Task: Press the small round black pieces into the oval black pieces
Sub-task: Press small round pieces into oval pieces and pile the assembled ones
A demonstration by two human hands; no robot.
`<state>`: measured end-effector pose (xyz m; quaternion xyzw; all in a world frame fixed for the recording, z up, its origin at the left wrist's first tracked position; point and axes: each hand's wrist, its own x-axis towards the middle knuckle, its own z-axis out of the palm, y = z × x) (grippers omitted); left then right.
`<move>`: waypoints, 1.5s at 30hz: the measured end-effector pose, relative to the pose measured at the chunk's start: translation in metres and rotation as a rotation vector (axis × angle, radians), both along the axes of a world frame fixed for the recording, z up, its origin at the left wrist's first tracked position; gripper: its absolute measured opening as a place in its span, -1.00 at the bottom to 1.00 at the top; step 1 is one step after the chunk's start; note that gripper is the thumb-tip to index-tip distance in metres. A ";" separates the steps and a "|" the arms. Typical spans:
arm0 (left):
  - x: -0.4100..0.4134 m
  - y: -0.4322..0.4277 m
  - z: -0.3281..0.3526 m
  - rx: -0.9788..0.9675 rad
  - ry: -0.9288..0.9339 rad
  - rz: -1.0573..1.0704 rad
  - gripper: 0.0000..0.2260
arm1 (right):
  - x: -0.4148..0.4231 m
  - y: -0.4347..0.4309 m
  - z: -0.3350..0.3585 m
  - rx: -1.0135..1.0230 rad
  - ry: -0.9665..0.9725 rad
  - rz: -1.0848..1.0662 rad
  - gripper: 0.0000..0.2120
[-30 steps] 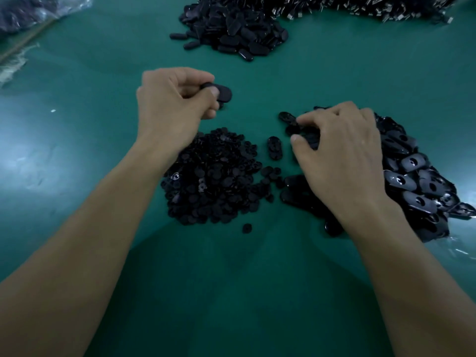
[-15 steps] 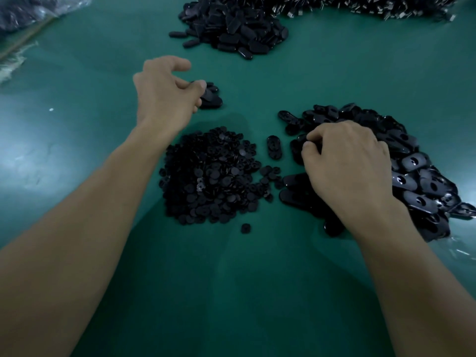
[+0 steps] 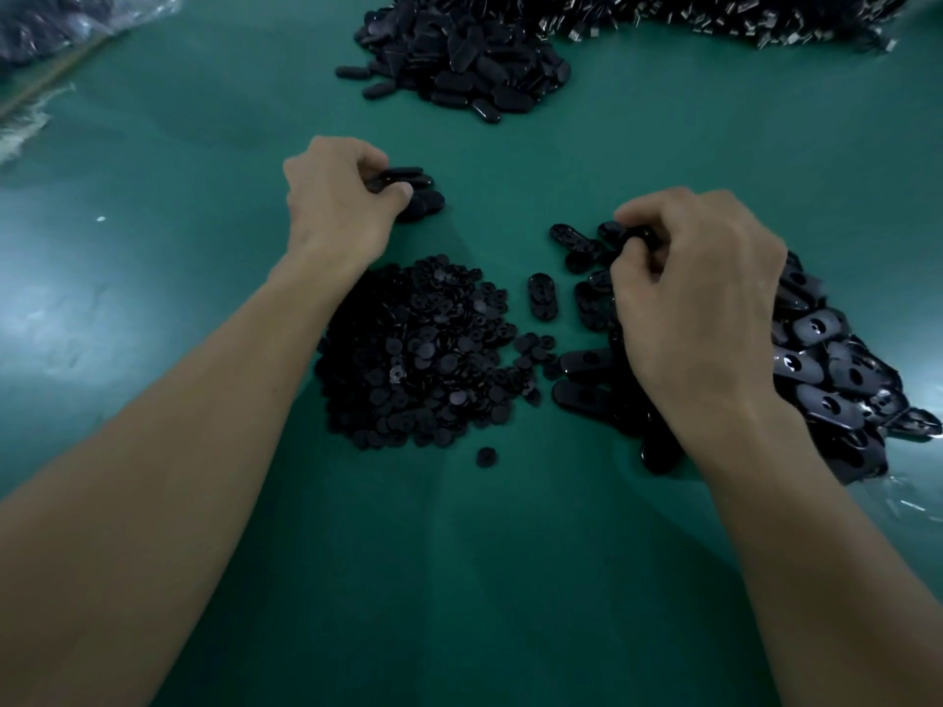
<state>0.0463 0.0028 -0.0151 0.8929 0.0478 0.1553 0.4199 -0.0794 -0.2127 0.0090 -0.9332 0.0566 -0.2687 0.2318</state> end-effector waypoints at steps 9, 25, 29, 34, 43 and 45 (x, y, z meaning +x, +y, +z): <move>-0.050 -0.026 0.019 -0.162 -0.131 -0.361 -0.86 | -0.001 0.022 -0.011 0.414 -0.120 0.370 -0.85; -0.083 -0.022 0.019 -0.518 0.054 -0.643 -0.90 | 0.005 0.019 -0.013 0.976 0.075 0.485 -0.87; -0.086 -0.022 0.019 -0.530 0.088 -0.641 -0.90 | 0.005 0.019 -0.015 0.874 0.092 0.430 -0.86; -0.090 -0.025 0.020 -0.526 0.096 -0.642 -0.86 | 0.003 0.020 -0.013 0.762 0.073 0.436 -0.86; -0.090 -0.027 0.018 -0.402 0.037 -0.580 -0.79 | 0.001 0.023 -0.010 0.804 0.044 0.496 -0.58; -0.091 -0.027 0.018 -0.473 0.074 -0.606 -0.79 | 0.000 0.024 -0.010 0.844 0.057 0.521 -0.55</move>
